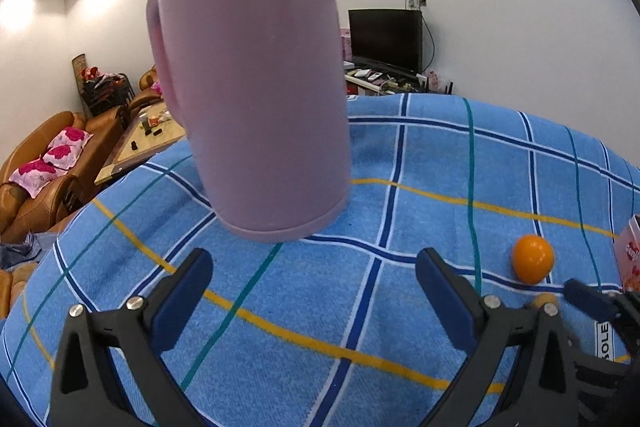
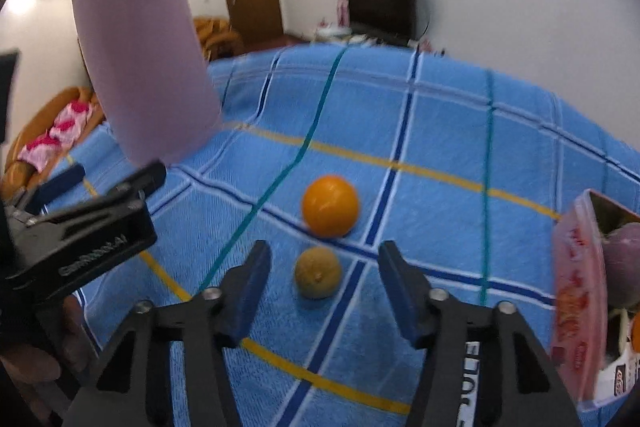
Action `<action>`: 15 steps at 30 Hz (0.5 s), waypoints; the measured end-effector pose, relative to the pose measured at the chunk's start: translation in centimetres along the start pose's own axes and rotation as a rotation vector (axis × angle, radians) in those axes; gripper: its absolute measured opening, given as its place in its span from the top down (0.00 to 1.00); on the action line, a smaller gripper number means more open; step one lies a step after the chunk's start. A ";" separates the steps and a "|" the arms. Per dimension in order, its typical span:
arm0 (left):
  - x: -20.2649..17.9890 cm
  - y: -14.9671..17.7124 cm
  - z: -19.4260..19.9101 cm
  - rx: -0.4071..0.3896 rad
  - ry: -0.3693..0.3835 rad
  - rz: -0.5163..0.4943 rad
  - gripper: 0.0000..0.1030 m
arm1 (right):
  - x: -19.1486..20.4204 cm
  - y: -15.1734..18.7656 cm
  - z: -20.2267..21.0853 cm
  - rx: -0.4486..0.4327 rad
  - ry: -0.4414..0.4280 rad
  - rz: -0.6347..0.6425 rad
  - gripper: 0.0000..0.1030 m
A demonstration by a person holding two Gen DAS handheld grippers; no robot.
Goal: Organize fruits
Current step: 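Grasp the small yellow fruit with the right tool while the left grasps a mandarin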
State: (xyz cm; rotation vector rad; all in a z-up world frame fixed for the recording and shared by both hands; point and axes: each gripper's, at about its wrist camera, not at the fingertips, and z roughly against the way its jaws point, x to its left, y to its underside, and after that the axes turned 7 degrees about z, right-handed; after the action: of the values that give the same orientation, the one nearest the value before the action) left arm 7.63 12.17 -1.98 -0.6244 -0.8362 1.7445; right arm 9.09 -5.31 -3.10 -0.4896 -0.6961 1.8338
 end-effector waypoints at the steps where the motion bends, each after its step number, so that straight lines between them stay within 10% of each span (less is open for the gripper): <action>1: -0.1 0.0 0.1 -0.002 0.003 -0.006 0.00 | 0.0 0.0 -0.3 0.013 -0.007 0.003 0.50; 7: -0.6 0.0 0.1 0.002 0.026 -0.028 0.00 | 0.5 0.1 -1.2 0.055 -0.008 0.026 0.72; 15: -1.2 0.2 0.4 -0.003 0.056 -0.050 0.00 | -0.8 0.7 1.9 -0.071 0.035 -0.013 0.73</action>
State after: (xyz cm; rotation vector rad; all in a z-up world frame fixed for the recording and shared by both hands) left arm 7.57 10.92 -1.82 -0.6459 -0.8087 1.6734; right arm 7.65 -6.64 -2.18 -0.5608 -0.7406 1.7894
